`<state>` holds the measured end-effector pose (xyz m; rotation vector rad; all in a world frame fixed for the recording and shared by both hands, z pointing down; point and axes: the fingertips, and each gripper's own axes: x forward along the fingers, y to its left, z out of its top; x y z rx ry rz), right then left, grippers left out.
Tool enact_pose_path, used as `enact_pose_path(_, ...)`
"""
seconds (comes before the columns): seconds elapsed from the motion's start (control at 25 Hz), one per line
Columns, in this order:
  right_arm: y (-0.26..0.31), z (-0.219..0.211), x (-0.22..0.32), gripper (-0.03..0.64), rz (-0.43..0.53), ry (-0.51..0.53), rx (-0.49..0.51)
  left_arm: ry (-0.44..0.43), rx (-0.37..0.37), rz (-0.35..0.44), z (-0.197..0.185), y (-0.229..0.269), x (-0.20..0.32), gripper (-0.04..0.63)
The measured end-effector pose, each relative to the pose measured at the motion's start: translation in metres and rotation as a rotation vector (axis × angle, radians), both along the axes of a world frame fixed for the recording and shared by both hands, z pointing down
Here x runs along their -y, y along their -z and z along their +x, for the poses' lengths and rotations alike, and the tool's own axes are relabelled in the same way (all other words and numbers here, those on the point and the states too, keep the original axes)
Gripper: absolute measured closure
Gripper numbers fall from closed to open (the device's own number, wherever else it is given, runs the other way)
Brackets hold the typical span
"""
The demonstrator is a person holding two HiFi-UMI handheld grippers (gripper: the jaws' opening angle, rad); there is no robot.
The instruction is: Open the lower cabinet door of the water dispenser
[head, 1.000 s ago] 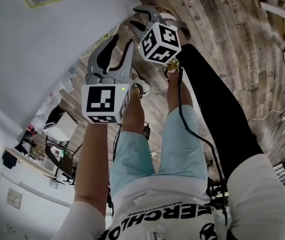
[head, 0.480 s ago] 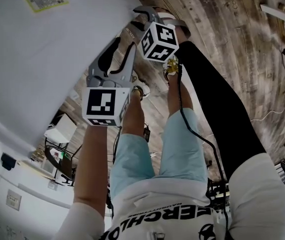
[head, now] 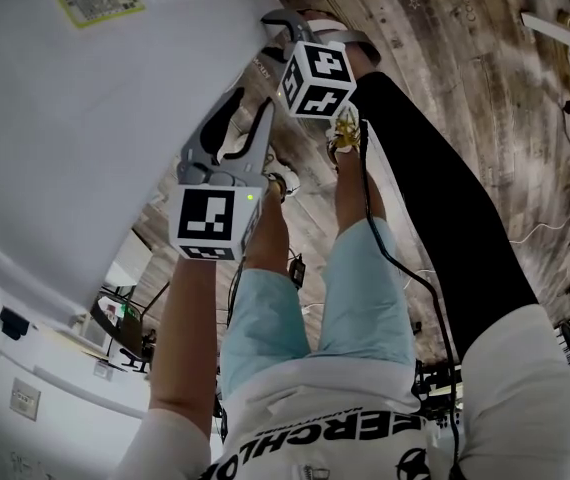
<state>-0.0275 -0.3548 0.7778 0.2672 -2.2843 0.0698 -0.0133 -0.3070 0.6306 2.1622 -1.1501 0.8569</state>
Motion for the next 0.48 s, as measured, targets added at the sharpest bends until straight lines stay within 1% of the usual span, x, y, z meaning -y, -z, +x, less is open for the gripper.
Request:
enact_pose_path(0.12,-0.001,-0.0014,0.0011,0.411,-0.021,0.018,-0.002,0.01,0.001,0.006,-0.0026,0.0008,0.0025,0.4)
enact_pose_path(0.28,-0.0038,-0.0007,-0.0003,0.411,-0.038,-0.031,0.019,0.017,0.002,0.015,-0.0066,-0.0007,0.006,0.4)
enact_pose_path(0.48,-0.0058,0.0005,-0.0013,0.414,-0.037,-0.036,0.011,0.022,0.001,0.02,-0.0079,0.0004,0.0096,0.4)
